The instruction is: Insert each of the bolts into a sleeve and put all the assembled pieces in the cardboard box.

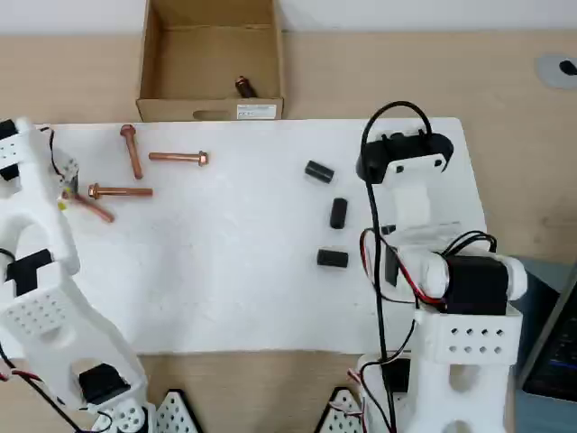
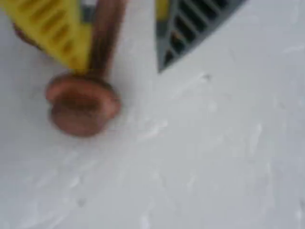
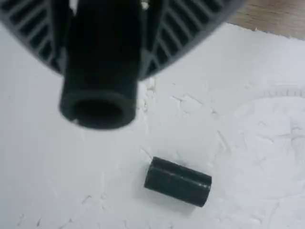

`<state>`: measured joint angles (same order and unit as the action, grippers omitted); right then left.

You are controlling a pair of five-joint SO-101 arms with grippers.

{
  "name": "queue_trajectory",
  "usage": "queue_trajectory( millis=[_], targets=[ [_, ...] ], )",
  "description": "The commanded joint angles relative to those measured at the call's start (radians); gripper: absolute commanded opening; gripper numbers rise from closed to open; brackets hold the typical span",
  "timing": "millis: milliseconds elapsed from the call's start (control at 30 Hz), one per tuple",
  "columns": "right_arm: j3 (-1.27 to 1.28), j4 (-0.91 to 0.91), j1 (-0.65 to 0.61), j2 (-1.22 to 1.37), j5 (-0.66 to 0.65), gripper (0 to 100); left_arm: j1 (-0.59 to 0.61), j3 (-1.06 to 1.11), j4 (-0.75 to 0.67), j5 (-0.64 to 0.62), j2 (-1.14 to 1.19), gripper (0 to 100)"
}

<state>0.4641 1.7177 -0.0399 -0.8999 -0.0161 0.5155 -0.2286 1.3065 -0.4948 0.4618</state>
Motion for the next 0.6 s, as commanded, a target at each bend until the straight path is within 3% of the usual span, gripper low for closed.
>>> queue_trajectory(
  millis=[0,567],
  targets=[
    [0.002,-0.020,0.012,-0.015,0.005,1.0,-0.020,-0.044,0.005,0.005,-0.001,13],
    [0.050,-0.048,0.012,-0.015,0.000,1.0,-0.021,-0.049,0.060,0.012,0.002,11]
  ],
)
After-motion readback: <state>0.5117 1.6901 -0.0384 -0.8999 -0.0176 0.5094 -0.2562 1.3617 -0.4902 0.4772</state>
